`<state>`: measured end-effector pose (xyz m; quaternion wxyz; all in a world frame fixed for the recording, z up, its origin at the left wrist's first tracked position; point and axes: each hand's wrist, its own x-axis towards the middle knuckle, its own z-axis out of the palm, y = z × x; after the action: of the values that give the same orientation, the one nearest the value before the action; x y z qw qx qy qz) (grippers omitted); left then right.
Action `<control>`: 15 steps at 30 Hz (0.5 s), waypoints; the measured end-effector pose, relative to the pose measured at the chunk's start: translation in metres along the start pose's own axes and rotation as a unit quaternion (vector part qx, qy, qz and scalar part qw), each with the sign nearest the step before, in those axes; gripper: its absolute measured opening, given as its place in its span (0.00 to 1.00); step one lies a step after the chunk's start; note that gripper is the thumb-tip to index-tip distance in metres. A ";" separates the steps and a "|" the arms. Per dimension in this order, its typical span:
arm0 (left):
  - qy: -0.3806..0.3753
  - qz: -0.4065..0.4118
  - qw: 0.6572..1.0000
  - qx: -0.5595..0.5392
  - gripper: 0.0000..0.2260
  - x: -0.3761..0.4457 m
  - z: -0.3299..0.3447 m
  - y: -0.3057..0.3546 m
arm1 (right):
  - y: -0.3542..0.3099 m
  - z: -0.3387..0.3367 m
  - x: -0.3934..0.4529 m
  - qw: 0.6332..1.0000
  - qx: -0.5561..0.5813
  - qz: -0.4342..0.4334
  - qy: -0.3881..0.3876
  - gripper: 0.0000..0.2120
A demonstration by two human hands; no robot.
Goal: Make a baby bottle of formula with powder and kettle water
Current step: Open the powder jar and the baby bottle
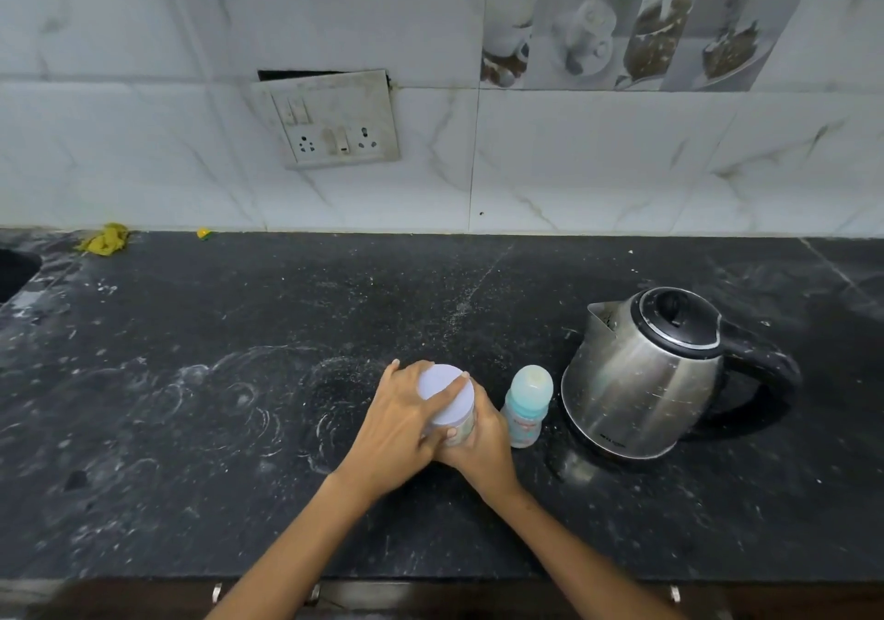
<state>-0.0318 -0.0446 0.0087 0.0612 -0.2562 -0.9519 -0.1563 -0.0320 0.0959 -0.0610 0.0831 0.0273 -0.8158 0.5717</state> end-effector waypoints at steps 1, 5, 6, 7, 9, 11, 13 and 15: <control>-0.006 -0.004 1.000 0.008 0.26 0.000 0.001 0.000 | -0.001 0.000 0.000 1.000 -0.002 -0.001 0.002 0.39; -0.069 0.016 0.997 0.045 0.31 0.011 -0.009 -0.008 | 0.002 0.000 0.000 1.000 -0.009 -0.005 -0.002 0.39; -0.089 0.043 0.994 0.048 0.31 0.015 -0.012 -0.012 | 0.002 0.000 0.000 1.000 -0.010 -0.002 -0.003 0.39; -0.111 0.073 0.990 0.046 0.30 0.018 -0.014 -0.016 | 0.003 0.001 0.001 1.000 -0.014 0.000 -0.001 0.39; -0.152 0.109 0.982 0.031 0.28 0.021 -0.016 -0.021 | 0.002 0.003 0.001 1.000 -0.019 0.008 0.007 0.39; -0.162 0.127 0.978 0.031 0.26 0.020 -0.014 -0.022 | 0.003 0.006 0.001 1.000 -0.013 0.021 0.013 0.36; -0.157 0.134 0.977 0.049 0.25 0.020 -0.010 -0.021 | 0.006 0.005 0.002 1.000 -0.005 0.028 0.008 0.36; -0.149 0.127 0.979 0.057 0.24 0.020 -0.008 -0.019 | 0.009 0.002 0.004 1.000 0.001 0.031 0.002 0.36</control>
<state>-0.0582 -0.0530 0.0149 -0.0478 -0.3920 -0.9172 -0.0530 -0.0377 0.0972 -0.0688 0.0668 0.0005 -0.8154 0.5750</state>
